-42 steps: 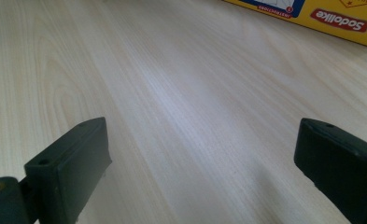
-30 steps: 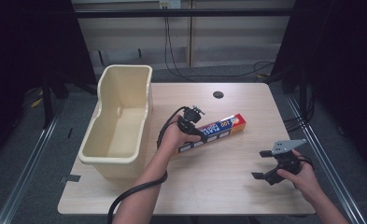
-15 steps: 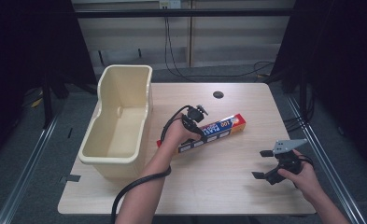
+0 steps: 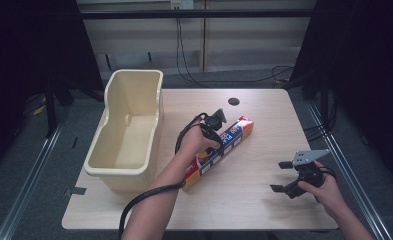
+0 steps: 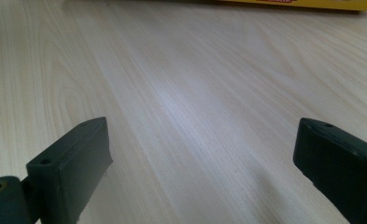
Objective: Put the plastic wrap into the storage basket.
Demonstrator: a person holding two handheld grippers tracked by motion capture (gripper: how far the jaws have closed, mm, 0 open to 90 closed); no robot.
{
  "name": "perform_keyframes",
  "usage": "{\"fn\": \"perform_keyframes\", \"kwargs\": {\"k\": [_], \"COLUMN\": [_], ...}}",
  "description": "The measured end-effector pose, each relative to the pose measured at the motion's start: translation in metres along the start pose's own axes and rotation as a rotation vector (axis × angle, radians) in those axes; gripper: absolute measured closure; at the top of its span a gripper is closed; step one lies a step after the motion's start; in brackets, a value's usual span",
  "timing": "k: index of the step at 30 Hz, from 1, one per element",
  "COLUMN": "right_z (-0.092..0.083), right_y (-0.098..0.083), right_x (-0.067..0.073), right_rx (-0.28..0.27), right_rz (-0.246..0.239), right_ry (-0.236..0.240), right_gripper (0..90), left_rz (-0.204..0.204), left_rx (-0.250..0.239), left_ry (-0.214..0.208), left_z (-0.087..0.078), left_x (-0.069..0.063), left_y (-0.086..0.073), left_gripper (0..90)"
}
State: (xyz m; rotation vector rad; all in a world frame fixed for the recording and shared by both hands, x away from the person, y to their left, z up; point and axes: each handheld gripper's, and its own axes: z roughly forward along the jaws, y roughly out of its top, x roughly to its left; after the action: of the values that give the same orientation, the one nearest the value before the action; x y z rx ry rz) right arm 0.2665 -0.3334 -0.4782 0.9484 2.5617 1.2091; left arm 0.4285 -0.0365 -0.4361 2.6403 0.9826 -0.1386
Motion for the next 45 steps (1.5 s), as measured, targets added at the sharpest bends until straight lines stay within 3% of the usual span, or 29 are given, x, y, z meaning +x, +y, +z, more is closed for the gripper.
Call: {"fn": "perform_keyframes", "kwargs": {"k": [7,10,13,24,30,36,42,45], "right_z": [0.0,-0.001,-0.001,-0.001,-0.001,0.0,0.0,0.0], "right_y": [0.0,0.001,0.0,0.001,0.002,0.002,0.003,0.003], "right_x": [0.0,0.0,0.0,0.0,0.001,0.001,0.001,0.001], "right_rx": [0.0,-0.007,-0.01,-0.017,-0.017,-0.016,-0.014,-0.014], "right_rz": [0.003,0.001,-0.002,0.004,0.003,0.002,-0.002,-0.003], "right_ry": [0.0,0.002,0.0,-0.003,-0.003,-0.004,0.004,0.003], "right_gripper": [3.9,3.9,3.9,3.7,3.5,3.6,3.6,3.6], "left_rz": [-0.064,-0.059,-0.093,-0.132,-0.187,-0.211,-0.246,-0.257], "left_rx": [0.03,0.048,0.039,0.056,0.061,0.053,0.051,0.04], "left_ry": [0.015,0.014,0.01,0.005,0.0,0.007,-0.011,0.002], "left_z": [-0.026,-0.036,-0.045,-0.073,-0.088,-0.102,-0.115,-0.123], "left_x": [-0.004,-0.005,-0.006,-0.003,-0.001,0.002,0.005,0.006], "left_y": [0.002,0.003,0.002,0.004,0.003,0.003,0.002,0.001], "left_gripper": [40.8,40.8,40.8,40.8,40.8,40.8,40.8,40.8]}}
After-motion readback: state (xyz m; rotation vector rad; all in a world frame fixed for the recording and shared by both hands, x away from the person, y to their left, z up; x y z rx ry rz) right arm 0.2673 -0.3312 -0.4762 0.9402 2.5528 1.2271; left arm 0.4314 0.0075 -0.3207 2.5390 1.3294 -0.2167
